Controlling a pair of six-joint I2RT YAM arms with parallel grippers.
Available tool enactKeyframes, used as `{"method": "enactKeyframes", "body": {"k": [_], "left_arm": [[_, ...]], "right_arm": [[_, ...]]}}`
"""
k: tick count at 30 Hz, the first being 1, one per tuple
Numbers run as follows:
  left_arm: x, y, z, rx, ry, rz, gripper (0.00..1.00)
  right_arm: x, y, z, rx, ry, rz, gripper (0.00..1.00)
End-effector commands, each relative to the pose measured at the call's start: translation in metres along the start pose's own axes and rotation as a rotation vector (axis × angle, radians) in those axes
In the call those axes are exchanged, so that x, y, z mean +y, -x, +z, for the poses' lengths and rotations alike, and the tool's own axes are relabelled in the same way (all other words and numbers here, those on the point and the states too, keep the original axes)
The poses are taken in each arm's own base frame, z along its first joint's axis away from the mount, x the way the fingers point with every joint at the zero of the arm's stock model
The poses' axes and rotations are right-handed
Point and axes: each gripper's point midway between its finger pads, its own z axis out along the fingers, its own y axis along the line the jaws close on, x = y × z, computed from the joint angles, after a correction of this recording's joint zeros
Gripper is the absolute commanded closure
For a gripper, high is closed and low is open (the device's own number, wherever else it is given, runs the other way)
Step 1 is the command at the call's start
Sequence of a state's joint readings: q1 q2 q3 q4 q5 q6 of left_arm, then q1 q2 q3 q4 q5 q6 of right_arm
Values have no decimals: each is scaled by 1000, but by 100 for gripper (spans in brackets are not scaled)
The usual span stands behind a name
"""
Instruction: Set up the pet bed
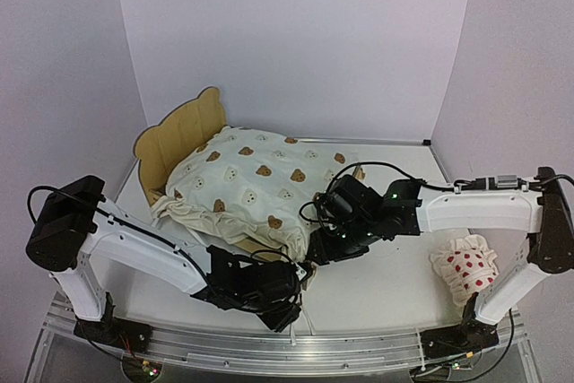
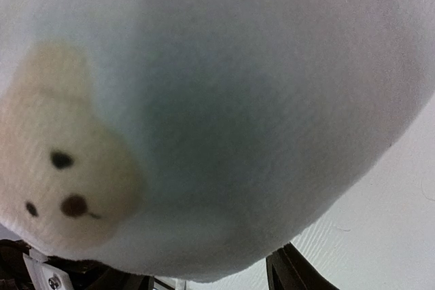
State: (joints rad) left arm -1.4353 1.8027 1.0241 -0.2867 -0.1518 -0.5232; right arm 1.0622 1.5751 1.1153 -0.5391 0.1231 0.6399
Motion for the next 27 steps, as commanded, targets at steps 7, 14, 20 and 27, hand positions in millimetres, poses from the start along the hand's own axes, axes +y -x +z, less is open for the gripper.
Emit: {"method": "enactKeyframes", "body": {"k": [7, 14, 20, 27], "left_arm": [[-16, 15, -14, -5, -56, -5, 33], [-23, 8, 1, 43, -68, 9, 35], [-22, -3, 12, 83, -67, 5, 51], [-16, -12, 5, 98, -50, -26, 100]], "right_arm": [[3, 6, -11, -38, 12, -14, 43], [13, 6, -9, -12, 50, -3, 43], [16, 8, -5, -6, 50, -7, 43], [23, 15, -11, -28, 67, -10, 40]]}}
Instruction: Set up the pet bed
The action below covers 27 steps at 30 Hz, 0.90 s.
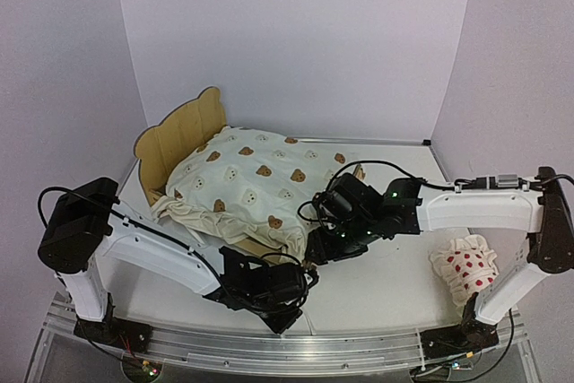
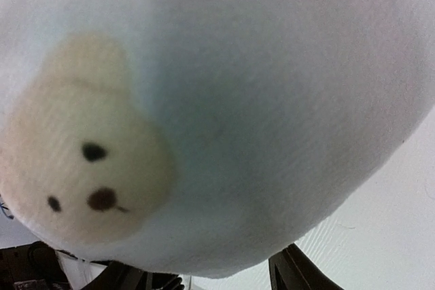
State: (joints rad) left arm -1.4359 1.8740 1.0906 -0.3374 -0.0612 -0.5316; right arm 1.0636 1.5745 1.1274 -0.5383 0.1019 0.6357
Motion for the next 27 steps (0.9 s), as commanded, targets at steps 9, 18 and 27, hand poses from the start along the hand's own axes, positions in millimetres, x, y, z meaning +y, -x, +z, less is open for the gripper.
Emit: {"method": "enactKeyframes", "body": {"k": [9, 18, 27], "left_arm": [[5, -5, -24, -48, -5, -70, 100], [0, -1, -30, -74, -35, -63, 100], [-14, 22, -26, -123, -76, -17, 100]], "right_arm": [[11, 2, 15, 25, 5, 13, 43], [-12, 2, 12, -25, -85, 6, 71], [-48, 29, 5, -52, -162, 26, 82]]}}
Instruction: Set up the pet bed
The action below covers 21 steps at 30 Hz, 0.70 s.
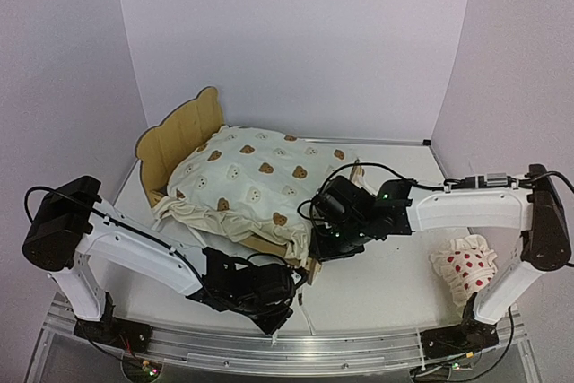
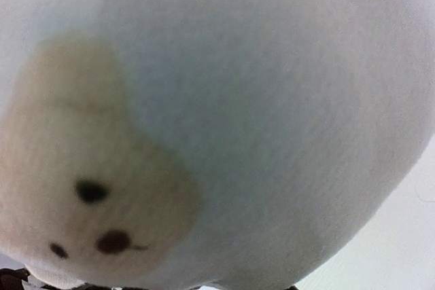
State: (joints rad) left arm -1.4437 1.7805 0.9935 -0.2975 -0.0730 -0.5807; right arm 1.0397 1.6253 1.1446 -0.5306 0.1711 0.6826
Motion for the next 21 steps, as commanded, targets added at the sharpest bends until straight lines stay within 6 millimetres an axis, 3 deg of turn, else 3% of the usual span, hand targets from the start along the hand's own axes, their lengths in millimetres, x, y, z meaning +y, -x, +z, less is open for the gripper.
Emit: {"method": "enactKeyframes", "body": {"k": [1, 6, 12, 16, 21], "left_arm": [[-23, 33, -6, -92, -70, 30, 100], [-28, 49, 7, -126, -68, 54, 100], [-32, 68, 24, -168, -88, 62, 100], [-36, 75, 21, -175, -92, 69, 100], [-34, 76, 6, -174, -81, 74, 100]], "right_arm": [[-36, 24, -4, -26, -86, -28, 82], [-57, 50, -7, -46, -91, 18, 83], [-62, 72, -3, -47, -70, 28, 80], [-55, 75, -11, -37, -32, 10, 69], [-54, 67, -40, -40, -2, -11, 46]]}}
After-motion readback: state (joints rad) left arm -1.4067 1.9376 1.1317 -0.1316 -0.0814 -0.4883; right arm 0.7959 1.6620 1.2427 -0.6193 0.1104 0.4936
